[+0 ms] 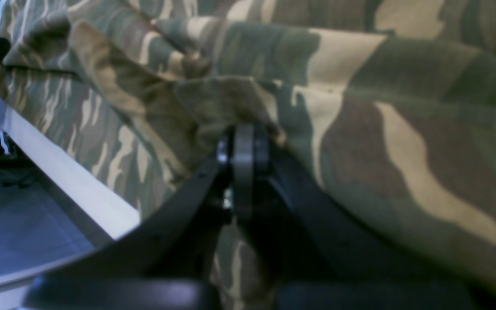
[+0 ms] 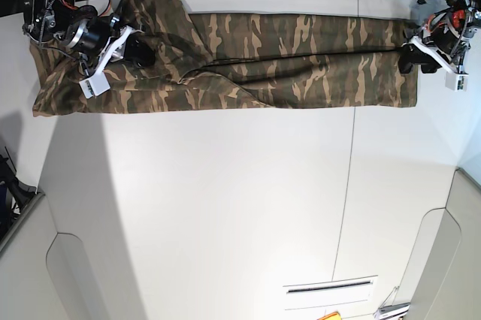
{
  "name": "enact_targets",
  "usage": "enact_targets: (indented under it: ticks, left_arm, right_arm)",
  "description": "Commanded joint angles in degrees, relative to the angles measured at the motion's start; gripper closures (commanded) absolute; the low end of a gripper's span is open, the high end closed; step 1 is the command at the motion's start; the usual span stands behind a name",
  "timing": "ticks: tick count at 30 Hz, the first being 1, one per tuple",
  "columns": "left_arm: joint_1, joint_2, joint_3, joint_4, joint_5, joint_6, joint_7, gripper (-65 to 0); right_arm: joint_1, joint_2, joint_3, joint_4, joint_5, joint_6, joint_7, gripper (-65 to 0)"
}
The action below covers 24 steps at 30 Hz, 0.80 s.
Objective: Fold the T-shirt properly
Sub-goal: 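Lift the strip end with the left gripper and fold it toward the right gripper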
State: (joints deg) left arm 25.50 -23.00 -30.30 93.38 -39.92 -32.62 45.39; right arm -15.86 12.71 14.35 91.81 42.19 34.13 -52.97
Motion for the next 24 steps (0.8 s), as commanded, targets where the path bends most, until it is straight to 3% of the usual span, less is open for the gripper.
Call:
enact_targets:
  ticks: [1, 4, 8, 10, 12, 17, 24]
  left_arm:
    - [0.09, -0.79, -0.26, 0.39, -0.76, -1.14, 1.25, -42.1]
    - [0.11, -0.42, -0.15, 0.39, -2.84, -1.38, 1.22, -42.1]
    - [0.11, 1.20, -0.02, 0.39, -6.82, -6.64, 3.58, -42.0]
    - [0.09, 1.99, -0.02, 0.39, -7.93, -7.32, 4.44, -41.4]
    - [0.09, 2.43, -0.02, 0.39, -8.04, -7.28, 4.35, -33.4]
    - [0.09, 2.51, -0.04, 0.39, -8.02, -7.28, 2.45, -0.2]
    - [0.07, 2.49, -0.04, 1.84, -8.11, -7.32, -0.11, 0.0]
  right_arm:
    - [0.26, 0.61, 0.15, 0.61, 0.72, 0.17, 0.04, 0.0]
    - [0.26, 0.59, 0.15, 0.61, 0.98, 0.15, 0.04, 0.0]
    - [0.26, 0.59, 0.15, 0.61, 2.69, 0.15, 0.02, 0.0]
    - [0.26, 0.59, 0.15, 0.61, 2.84, 0.15, 0.02, 0.0]
    - [0.26, 0.61, 0.15, 0.61, 2.84, 0.15, 0.02, 0.0]
    - [0.26, 0.61, 0.15, 0.61, 2.86, 0.17, 0.02, 0.0]
    - [0.28, 0.59, 0.66, 1.79, 6.12, 0.15, -1.14, 0.0]
